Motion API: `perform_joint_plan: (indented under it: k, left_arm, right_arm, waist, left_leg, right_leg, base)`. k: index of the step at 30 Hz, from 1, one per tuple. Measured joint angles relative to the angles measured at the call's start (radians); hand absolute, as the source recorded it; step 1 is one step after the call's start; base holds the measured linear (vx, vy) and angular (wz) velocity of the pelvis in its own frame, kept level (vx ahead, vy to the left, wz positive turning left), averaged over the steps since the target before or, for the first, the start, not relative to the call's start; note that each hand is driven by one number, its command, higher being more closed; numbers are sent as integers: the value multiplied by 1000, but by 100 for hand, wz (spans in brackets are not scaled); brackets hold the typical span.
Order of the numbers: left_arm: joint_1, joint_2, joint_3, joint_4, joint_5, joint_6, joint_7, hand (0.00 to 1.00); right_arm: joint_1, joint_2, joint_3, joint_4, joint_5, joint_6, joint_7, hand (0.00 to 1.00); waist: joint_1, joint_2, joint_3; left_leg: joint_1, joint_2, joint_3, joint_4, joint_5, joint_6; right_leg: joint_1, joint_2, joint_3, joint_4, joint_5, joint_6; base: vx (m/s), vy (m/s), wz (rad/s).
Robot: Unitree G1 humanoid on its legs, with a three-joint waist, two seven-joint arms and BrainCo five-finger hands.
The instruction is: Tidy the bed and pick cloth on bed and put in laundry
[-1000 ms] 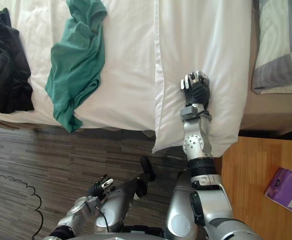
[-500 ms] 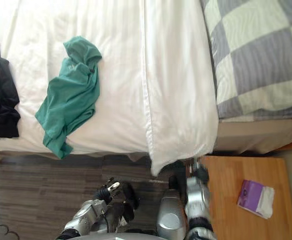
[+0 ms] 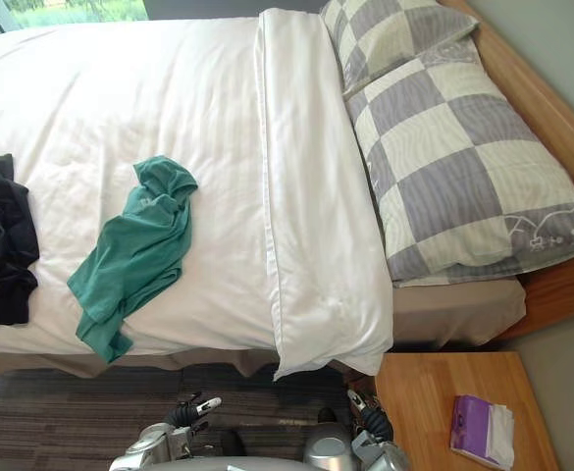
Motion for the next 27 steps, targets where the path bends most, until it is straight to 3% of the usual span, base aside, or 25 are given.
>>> perform_joint_plan:
  k: [2, 4, 5, 6, 8, 10, 11, 13, 14, 15, 16, 17, 18, 19, 21, 22, 23, 27]
  left_arm:
    - [-1, 9, -3, 3, -2, 0, 4, 0]
    - [-16, 16, -19, 3, -7, -7, 3, 0]
    - [-35, 12, -30, 6, -10, -16, 2, 0]
    - [-40, -1, -39, 6, -15, -20, -1, 0]
    - [-41, -33, -96, 7, -59, -37, -21, 0]
    - [-41, -46, -118, 7, -59, -40, -41, 0]
    - [-43, -58, -142, 5, -59, -40, -50, 0]
    - [-54, -61, -176, 3, -54, -36, -51, 0]
    - [-58, -51, -186, 2, -32, -34, -33, 0]
    - [-63, -44, -188, -4, -13, -33, -23, 0]
    - [-63, -38, -184, -17, 0, -35, -4, 0]
    - [-60, -26, -184, -22, -1, -34, 4, 0]
    - [-56, -3, -184, -24, -1, -32, 11, 0]
    - [-63, 17, -185, -25, -1, -22, 11, 0]
    - [-76, 28, -188, -24, 0, 8, 11, 0]
    - [-84, 27, -194, -24, 0, 23, 11, 0]
    - [-48, 6, -213, 36, 32, 23, 12, 0]
    - [-48, 6, -212, 38, 32, 23, 12, 0]
  right_arm:
    - [6, 1, 1, -3, 3, 6, -1, 0]
    - [16, 0, -3, -7, 12, 8, -2, 0]
    - [26, -1, -17, -21, 13, 9, -4, 0]
    - [35, -13, -23, -29, 13, 9, -5, 0]
    - [47, -80, -53, -18, -3, 7, -13, 0]
    - [43, -112, -54, -2, -13, 5, -14, 0]
    - [41, -127, -54, -1, -28, 0, -14, 0]
    - [40, -118, -53, -2, -52, -19, -11, 0]
    - [37, -95, -45, -2, -59, -31, 0, 0]
    - [36, -78, -33, -8, -59, -38, 8, 0]
    - [34, -52, 24, -12, -83, -45, 43, 0]
    - [28, -42, 49, -14, -125, -52, 29, 0]
    - [49, -44, 59, -13, -168, -56, 48, 0]
    - [64, -49, 86, -17, -199, -67, 76, 0]
    - [63, -46, 122, -21, -218, -72, 80, 0]
    - [64, -46, 129, -21, -217, -72, 79, 0]
    - [9, -42, 276, -28, -176, -81, 76, 0]
    - [5, -36, 276, -20, -177, -81, 76, 0]
  waist:
    - [-3, -14, 0]
    - [-8, -47, 4]
    - [-24, -66, 15]
    - [-32, -61, 17]
    - [-52, -23, 21]
    - [-62, -3, 28]
    - [-60, 17, 34]
    - [-59, 32, 37]
    - [-39, 23, 35]
    - [-27, 0, 41]
    - [10, -9, 38]
    - [26, -11, 35]
    - [19, -27, 26]
    - [19, -33, 22]
    - [9, -33, 22]
    - [4, -40, 18]
    - [24, -25, -65]
    - [23, -29, -67]
  left_leg:
    - [-13, 2, 21, 33, -2, -3]
    - [-48, 0, 9, 104, -5, -9]
    - [-101, 11, -21, 197, -25, 0]
    - [-125, 35, -40, 244, -42, 8]
    - [-158, 145, -163, 292, -44, -16]
    - [-150, 176, -241, 256, -29, -58]
    - [-133, 183, -268, 215, -27, -111]
    - [-135, 165, -288, 201, -23, -133]
    - [-132, 154, -249, 195, -55, -151]
    - [-130, 139, -222, 196, -58, -138]
    - [-122, 130, -167, 157, -47, -107]
    - [-117, 122, -158, 130, -35, -93]
    - [-99, 99, -156, 74, -4, -68]
    - [-94, 79, -169, 27, 23, -53]
    - [-101, 38, -199, -34, 62, -24]
    - [-101, 12, -213, -62, 83, -11]
    - [2, -16, -218, -250, 201, -18]
    - [4, -16, -216, -250, 201, -18]
  right_leg:
    - [-69, -30, -29, 120, -59, -6]
    - [-115, -67, -41, 208, -108, -27]
    - [-128, -92, -43, 237, -131, -37]
    - [-129, -98, -43, 248, -138, -39]
    - [-150, -122, -34, 311, -157, 5]
    - [-160, -136, -29, 342, -171, 30]
    - [-161, -140, -18, 336, -162, 54]
    - [-151, -149, -20, 285, -122, 101]
    - [-140, -169, -26, 231, -68, 121]
    - [-142, -186, -36, 205, -18, 115]
    - [-149, -202, -126, 141, 82, 42]
    - [-141, -202, -180, 131, 95, 21]
    - [-103, -185, -260, 118, 99, 32]
    - [-55, -129, -286, 73, 71, 56]
    - [-5, -60, -271, 3, 18, 60]
    - [18, -38, -259, -19, -12, 27]
    - [116, 19, -226, -144, 11, -58]
    - [119, 19, -227, -145, 11, -58]
  base:
    - [-35, -68, -8]
    - [-55, -170, 15]
    - [-79, -182, 28]
    - [-57, -149, 30]
    - [13, -3, 12]
    - [20, 177, -1]
    - [16, 261, -7]
    - [8, 481, -1]
    - [-25, 523, -9]
    - [-79, 480, -55]
    - [-92, 329, -61]
    - [-89, 385, -45]
    - [-2, 412, 7]
    - [18, 390, 22]
    - [19, 253, 49]
    - [-2, 109, 49]
    - [0, 25, 24]
    - [0, 0, -1]
